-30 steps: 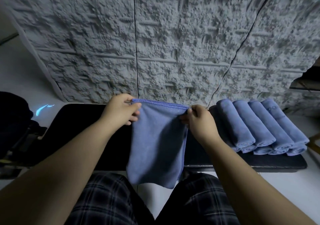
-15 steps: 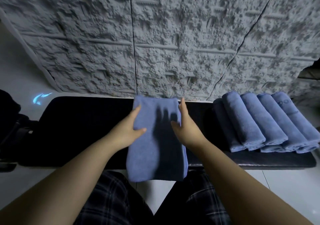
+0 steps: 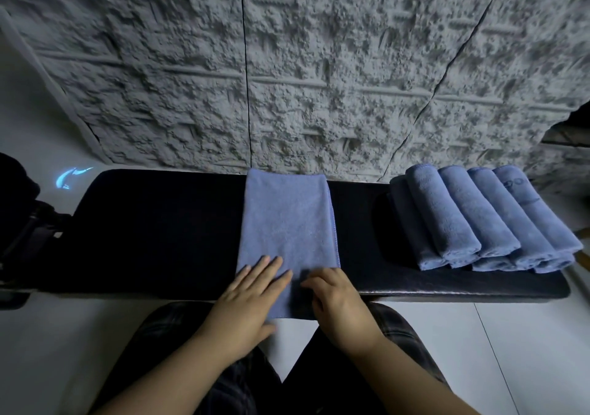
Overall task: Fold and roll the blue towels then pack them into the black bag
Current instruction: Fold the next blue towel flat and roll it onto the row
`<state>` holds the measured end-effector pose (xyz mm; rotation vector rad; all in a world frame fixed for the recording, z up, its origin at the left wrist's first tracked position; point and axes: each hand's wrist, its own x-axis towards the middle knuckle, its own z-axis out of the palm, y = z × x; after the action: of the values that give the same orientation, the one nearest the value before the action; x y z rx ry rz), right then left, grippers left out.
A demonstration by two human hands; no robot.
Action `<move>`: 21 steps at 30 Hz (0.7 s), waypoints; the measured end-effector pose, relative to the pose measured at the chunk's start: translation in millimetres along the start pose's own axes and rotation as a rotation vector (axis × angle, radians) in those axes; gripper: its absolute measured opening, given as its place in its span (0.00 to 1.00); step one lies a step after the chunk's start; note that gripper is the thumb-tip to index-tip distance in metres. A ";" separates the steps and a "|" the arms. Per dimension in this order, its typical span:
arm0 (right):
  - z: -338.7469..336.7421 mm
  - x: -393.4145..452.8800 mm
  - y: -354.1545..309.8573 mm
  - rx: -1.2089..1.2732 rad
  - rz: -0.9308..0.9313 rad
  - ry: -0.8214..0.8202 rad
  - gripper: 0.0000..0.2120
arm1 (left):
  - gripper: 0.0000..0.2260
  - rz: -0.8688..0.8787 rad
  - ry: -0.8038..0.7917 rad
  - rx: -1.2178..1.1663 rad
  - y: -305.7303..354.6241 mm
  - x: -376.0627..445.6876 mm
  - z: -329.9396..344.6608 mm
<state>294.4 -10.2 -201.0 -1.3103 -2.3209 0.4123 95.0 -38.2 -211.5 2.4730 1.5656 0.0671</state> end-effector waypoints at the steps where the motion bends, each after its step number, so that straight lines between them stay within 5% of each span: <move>1: 2.2 -2.4 -0.8 -0.008 0.009 -0.007 0.15 | 0.47 -0.013 -0.002 0.011 1.2 -1.9 2.8; 7: 7.1 -6.9 -9.9 -0.092 0.000 -0.078 0.22 | 0.30 -0.038 0.201 0.119 8.4 1.0 7.8; 11: 4.4 -11.6 -14.2 -0.222 -0.006 -0.209 0.41 | 0.40 -0.043 0.189 0.153 8.9 0.8 9.8; 21: 11.9 -15.9 -14.9 -0.284 -0.027 -0.145 0.40 | 0.44 -0.188 0.285 0.094 14.2 -5.3 9.1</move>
<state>284.6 -31.9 -208.0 -1.4173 -2.5901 0.1774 106.7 -50.1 -217.1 2.4589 1.9510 0.3365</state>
